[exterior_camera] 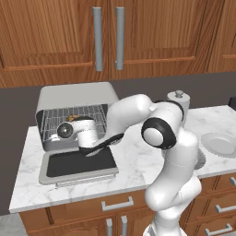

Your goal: Open the toaster oven door. Place the bread on the top rack in the toaster oven and place the chicken drumstick on the bottom rack.

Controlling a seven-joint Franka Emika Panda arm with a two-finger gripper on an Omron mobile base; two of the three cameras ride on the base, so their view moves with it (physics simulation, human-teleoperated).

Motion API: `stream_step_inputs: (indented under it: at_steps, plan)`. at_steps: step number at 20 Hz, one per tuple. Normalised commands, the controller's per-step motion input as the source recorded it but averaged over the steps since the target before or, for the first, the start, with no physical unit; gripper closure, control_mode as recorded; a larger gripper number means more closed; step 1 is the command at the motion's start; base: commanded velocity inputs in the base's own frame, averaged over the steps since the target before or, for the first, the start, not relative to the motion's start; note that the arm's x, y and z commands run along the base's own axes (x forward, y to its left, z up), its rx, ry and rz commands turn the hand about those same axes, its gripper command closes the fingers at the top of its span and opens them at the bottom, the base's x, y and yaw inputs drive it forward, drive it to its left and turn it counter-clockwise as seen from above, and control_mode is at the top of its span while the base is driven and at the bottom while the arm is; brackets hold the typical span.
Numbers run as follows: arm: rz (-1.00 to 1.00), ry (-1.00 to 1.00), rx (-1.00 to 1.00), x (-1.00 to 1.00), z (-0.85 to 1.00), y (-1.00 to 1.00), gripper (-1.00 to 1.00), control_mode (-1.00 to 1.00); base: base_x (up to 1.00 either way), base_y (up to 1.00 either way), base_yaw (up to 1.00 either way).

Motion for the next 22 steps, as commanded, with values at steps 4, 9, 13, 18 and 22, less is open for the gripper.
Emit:
stream_step_inputs:
  at_steps: [4, 9, 13, 18, 22]
  plan:
    - [0.00, -0.01, 0.02, 0.41, 0.06, 0.00, -1.00, -1.00, 0.00, 0.00, 0.00]
    - [0.00, 0.00, 0.03, 0.60, 0.08, 0.00, -1.00, -1.00, 0.00, 0.00, 0.00]
    - [0.00, 0.00, 0.00, 0.56, -0.12, 0.00, -1.00, -1.00, 0.00, 0.00, 0.00]
    - [0.00, 0.00, 0.00, 0.44, -0.07, 0.00, -1.00, -1.00, 0.00, 0.00, 0.00]
    - [0.00, 0.13, 0.00, 0.64, -0.55, 0.00, -1.00, -1.00, 0.00, 0.00, 0.00]
